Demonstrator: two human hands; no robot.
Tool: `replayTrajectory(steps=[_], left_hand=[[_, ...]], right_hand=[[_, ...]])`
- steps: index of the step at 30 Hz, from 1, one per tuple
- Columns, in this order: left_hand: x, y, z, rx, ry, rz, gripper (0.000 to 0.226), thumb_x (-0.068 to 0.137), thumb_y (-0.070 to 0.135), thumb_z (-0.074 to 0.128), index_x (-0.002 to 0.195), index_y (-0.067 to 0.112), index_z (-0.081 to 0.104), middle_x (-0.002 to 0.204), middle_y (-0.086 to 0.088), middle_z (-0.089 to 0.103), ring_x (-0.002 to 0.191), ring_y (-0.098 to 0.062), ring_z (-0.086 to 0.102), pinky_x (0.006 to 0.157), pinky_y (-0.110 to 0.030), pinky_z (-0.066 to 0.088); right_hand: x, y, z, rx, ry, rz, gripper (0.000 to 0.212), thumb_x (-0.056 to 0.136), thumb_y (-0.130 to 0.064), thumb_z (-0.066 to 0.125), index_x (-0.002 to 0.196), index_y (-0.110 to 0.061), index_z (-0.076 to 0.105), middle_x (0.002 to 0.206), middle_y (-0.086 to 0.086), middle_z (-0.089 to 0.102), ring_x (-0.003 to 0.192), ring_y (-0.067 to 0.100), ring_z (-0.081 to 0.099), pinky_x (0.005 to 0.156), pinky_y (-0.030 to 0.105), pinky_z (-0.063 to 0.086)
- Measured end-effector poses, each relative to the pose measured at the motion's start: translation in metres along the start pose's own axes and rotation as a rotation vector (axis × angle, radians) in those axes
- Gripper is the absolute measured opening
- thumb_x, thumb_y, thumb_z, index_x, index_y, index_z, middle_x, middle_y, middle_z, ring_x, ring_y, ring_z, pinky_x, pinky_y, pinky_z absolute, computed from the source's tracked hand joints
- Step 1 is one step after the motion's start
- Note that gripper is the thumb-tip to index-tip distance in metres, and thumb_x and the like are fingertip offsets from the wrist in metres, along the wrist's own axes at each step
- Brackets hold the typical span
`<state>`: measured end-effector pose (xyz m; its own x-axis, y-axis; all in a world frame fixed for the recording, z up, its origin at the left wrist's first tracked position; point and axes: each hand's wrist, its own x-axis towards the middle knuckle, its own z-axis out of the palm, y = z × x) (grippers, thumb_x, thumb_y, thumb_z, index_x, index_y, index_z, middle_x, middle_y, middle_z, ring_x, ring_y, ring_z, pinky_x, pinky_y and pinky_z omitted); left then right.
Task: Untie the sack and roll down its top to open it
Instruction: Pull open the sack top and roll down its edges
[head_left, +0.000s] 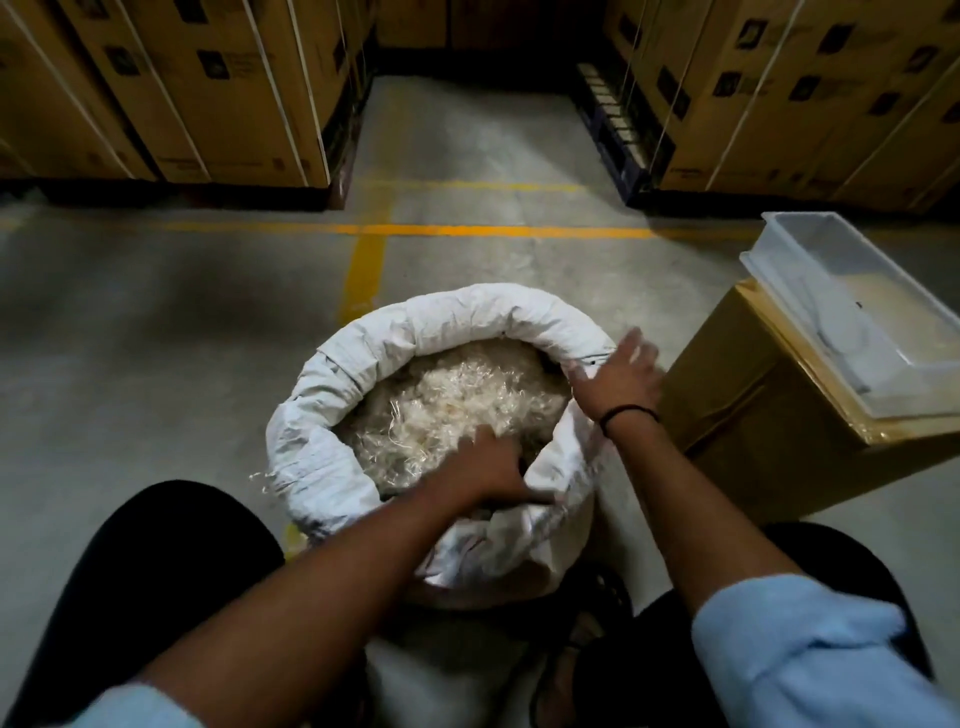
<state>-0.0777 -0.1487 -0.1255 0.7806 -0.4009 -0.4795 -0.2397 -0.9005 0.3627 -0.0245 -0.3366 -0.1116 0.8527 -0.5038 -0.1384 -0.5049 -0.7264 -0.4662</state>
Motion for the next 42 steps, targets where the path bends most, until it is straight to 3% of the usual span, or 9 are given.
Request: replayTrajectory(steps=[4,8,16,24,28,31,34,38,42], left_hand=[[0.025,-0.040,-0.075,0.150,0.403,-0.081,0.092,0.084,0.070,0.061,0.153,0.019,0.028,0.158,-0.018,0.021,0.139,-0.042,0.033,0.113,-0.049,0.031],[0.056,-0.090,-0.094,0.289,0.418,-0.081,0.101,0.089,0.062,0.060,0.161,0.021,0.001,0.168,-0.015,-0.005,0.152,-0.043,0.005,0.120,-0.055,0.015],[0.113,-0.173,-0.085,0.383,0.568,0.120,0.082,0.093,0.067,0.034,0.161,0.031,0.007,0.165,-0.018,0.019,0.149,-0.043,0.022,0.121,-0.054,0.016],[0.156,-0.177,-0.089,0.241,0.572,0.035,0.072,0.098,0.062,0.016,0.154,0.020,0.033,0.121,-0.018,0.068,0.098,-0.041,0.066,0.083,-0.045,0.051],[0.167,-0.185,-0.113,-0.328,0.448,-0.001,0.053,0.102,0.058,0.034,0.120,0.016,0.061,0.116,-0.010,0.068,0.105,-0.028,0.064,0.094,-0.042,0.049],[0.172,-0.199,-0.136,-0.883,0.401,-0.034,0.032,0.104,0.036,0.051,0.097,0.010,0.068,0.091,-0.001,0.071,0.082,-0.011,0.067,0.079,-0.025,0.052],[0.170,-0.205,-0.140,-1.034,0.094,-0.149,0.019,0.104,0.020,0.053,0.093,0.013,0.067,0.071,0.005,0.074,0.058,-0.001,0.066,0.058,-0.017,0.053],[0.188,-0.214,-0.131,-0.899,0.208,-0.158,0.054,0.090,0.051,0.063,0.113,0.003,0.072,0.113,-0.008,0.074,0.103,-0.021,0.069,0.101,-0.042,0.053],[0.185,-0.203,-0.132,-0.447,0.404,-0.204,0.072,0.085,0.074,0.038,0.099,0.011,0.071,0.099,-0.007,0.074,0.095,-0.027,0.069,0.076,-0.036,0.048]], right_hand=[[0.007,-0.042,-0.003,-0.369,0.047,-0.532,0.098,0.087,-0.056,0.059,0.156,-0.015,0.003,0.160,0.014,0.012,0.145,0.039,0.015,0.111,0.055,0.029],[0.027,-0.058,0.021,-0.559,0.003,-0.761,0.098,0.087,-0.058,0.057,0.156,-0.016,0.002,0.162,0.013,0.011,0.147,0.040,0.012,0.113,0.055,0.028],[0.097,-0.088,0.065,-0.517,-0.075,-0.710,0.103,0.084,-0.078,0.042,0.156,-0.026,-0.010,0.166,0.008,-0.006,0.143,0.040,0.026,0.108,0.061,0.028],[0.135,-0.093,0.088,-0.506,-0.155,-0.713,0.091,0.086,-0.078,0.039,0.155,-0.024,0.011,0.132,0.018,0.057,0.110,0.039,0.060,0.088,0.048,0.046],[0.146,-0.109,0.071,-0.275,-0.326,-0.696,0.058,0.096,-0.066,0.036,0.112,-0.015,0.059,0.101,0.015,0.070,0.093,0.032,0.064,0.073,0.035,0.043],[0.154,-0.130,0.052,-0.091,-0.522,-0.537,0.057,0.097,-0.062,0.042,0.075,-0.014,0.063,0.077,0.006,0.064,0.069,0.020,0.056,0.070,0.029,0.036],[0.165,-0.122,0.058,-0.021,-0.722,-0.337,0.060,0.091,-0.069,0.046,0.102,-0.015,0.071,0.103,0.000,0.064,0.086,0.017,0.059,0.081,0.028,0.038],[0.175,-0.113,0.079,0.007,-0.726,-0.199,0.062,0.091,-0.064,0.052,0.119,-0.010,0.066,0.112,0.002,0.061,0.083,0.014,0.060,0.082,0.027,0.038],[0.175,-0.130,0.089,-0.327,-0.396,-0.365,0.063,0.095,-0.064,0.044,0.109,-0.007,0.068,0.120,0.018,0.064,0.107,0.036,0.059,0.087,0.036,0.045]])
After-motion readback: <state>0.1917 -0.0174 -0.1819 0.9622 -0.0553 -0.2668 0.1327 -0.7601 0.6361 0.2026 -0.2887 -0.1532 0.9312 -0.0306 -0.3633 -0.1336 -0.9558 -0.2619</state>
